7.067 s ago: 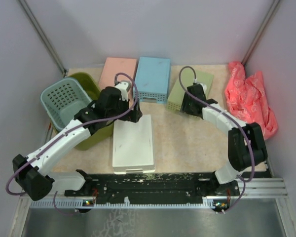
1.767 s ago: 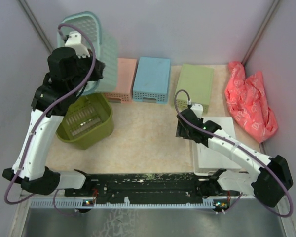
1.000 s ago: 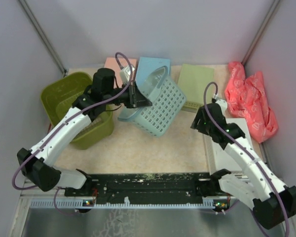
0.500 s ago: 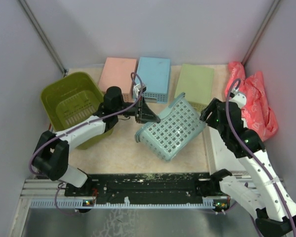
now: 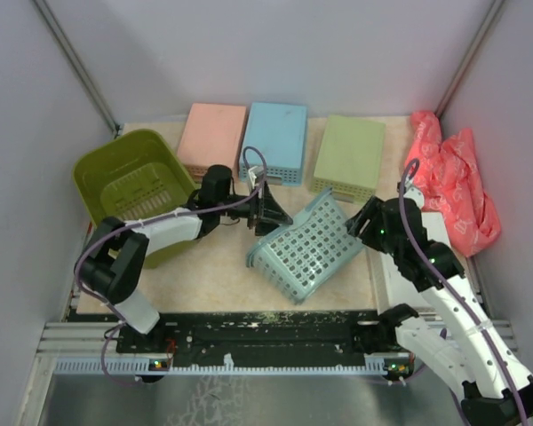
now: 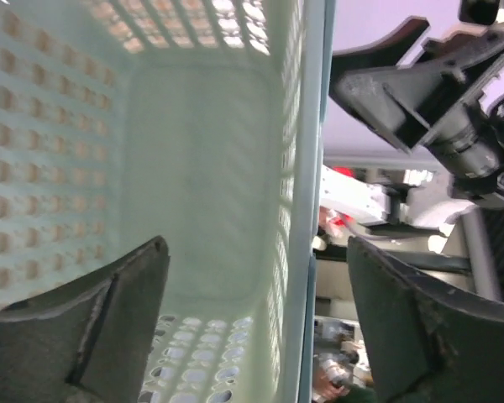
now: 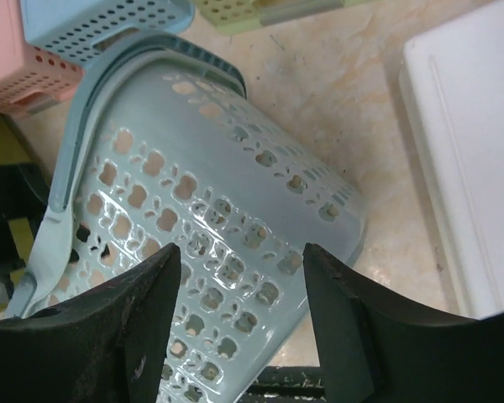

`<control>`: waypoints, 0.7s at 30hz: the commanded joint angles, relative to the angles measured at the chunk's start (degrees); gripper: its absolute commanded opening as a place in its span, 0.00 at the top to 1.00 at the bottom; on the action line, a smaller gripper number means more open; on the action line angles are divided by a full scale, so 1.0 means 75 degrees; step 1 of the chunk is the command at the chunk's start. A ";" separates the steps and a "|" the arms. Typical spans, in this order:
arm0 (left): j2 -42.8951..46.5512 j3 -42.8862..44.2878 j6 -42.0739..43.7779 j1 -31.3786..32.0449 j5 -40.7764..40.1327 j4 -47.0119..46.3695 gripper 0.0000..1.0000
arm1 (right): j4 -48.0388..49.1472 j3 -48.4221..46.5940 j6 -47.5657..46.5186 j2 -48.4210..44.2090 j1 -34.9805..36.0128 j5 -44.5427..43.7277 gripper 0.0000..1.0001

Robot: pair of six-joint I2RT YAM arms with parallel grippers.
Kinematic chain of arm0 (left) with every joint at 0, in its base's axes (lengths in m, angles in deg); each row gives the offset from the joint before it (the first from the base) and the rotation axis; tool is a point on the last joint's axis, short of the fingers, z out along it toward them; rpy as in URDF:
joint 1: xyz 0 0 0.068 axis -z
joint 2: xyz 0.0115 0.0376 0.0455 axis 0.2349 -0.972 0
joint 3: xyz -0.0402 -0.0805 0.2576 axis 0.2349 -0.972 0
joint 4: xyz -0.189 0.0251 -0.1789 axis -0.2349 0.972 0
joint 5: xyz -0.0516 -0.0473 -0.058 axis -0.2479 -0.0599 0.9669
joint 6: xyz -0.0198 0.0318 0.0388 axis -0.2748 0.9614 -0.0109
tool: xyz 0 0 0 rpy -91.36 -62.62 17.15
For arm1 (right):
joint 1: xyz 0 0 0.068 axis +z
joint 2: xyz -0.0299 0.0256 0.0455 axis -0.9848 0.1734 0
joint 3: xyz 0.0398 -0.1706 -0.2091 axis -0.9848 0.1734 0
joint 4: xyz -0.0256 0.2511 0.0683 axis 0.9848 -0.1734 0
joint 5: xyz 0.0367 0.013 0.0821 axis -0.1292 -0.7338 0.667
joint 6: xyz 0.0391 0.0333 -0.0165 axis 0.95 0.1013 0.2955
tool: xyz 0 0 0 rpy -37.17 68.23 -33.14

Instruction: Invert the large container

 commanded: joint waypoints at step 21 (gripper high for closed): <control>0.0518 0.5307 0.8659 0.3540 -0.9821 0.9293 0.07 | -0.1062 0.0742 0.1537 -0.1165 -0.0004 0.0015 0.40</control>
